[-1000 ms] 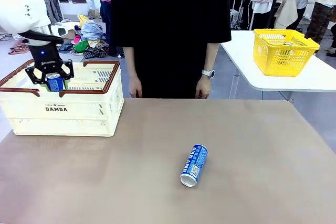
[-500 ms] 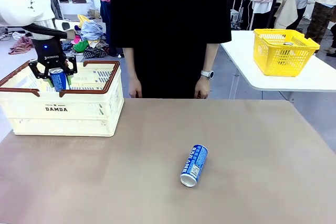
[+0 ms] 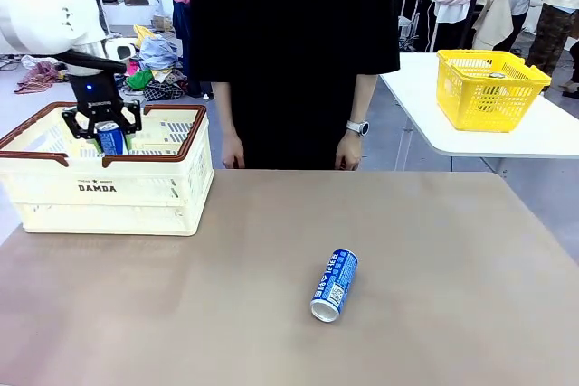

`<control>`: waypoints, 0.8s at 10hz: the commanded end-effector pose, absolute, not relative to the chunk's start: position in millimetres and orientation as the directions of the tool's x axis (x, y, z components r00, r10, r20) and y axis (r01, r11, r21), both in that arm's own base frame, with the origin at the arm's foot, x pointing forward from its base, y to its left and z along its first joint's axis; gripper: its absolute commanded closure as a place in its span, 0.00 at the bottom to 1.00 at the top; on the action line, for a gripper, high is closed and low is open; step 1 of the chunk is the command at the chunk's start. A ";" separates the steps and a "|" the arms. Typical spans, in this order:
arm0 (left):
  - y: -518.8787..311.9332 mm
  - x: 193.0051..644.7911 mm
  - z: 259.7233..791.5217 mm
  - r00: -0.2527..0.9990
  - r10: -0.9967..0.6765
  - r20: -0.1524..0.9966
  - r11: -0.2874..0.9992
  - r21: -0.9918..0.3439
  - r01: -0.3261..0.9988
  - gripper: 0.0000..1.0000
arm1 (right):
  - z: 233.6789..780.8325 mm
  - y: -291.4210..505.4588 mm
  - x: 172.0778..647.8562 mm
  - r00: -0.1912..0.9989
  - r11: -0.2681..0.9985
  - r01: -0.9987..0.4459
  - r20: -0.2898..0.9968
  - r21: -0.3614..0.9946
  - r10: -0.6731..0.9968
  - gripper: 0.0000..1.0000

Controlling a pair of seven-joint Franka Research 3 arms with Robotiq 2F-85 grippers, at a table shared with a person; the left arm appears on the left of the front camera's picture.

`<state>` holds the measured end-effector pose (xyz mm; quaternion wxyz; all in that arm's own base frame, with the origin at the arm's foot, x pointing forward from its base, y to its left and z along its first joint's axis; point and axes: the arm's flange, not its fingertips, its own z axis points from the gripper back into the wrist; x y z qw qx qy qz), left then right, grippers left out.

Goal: Place the drinks into the Shopping basket.
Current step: Pick up one drink and place it into the Shopping basket.

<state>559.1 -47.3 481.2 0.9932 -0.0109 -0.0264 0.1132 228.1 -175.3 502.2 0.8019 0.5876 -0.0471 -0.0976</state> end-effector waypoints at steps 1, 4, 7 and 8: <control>-45.4 578.1 468.7 0.986 0.148 0.079 0.989 -0.028 -0.146 1.00 | 502.6 -177.5 225.8 0.980 0.305 0.088 -0.027 0.948 -0.199 0.00; -46.6 588.3 450.1 0.992 0.064 0.105 0.998 -0.015 -0.063 1.00 | 502.6 -177.5 225.8 0.980 0.305 0.088 -0.027 0.948 -0.199 0.00; -45.2 596.6 438.4 0.998 0.006 0.059 1.000 -0.002 -0.006 1.00 | 502.6 -177.5 225.8 0.980 0.305 0.088 -0.027 0.948 -0.199 0.00; -43.7 600.2 435.6 0.999 0.007 0.037 1.000 0.011 -0.007 1.00 | 502.6 -177.5 225.8 0.980 0.305 0.088 -0.027 0.948 -0.199 0.00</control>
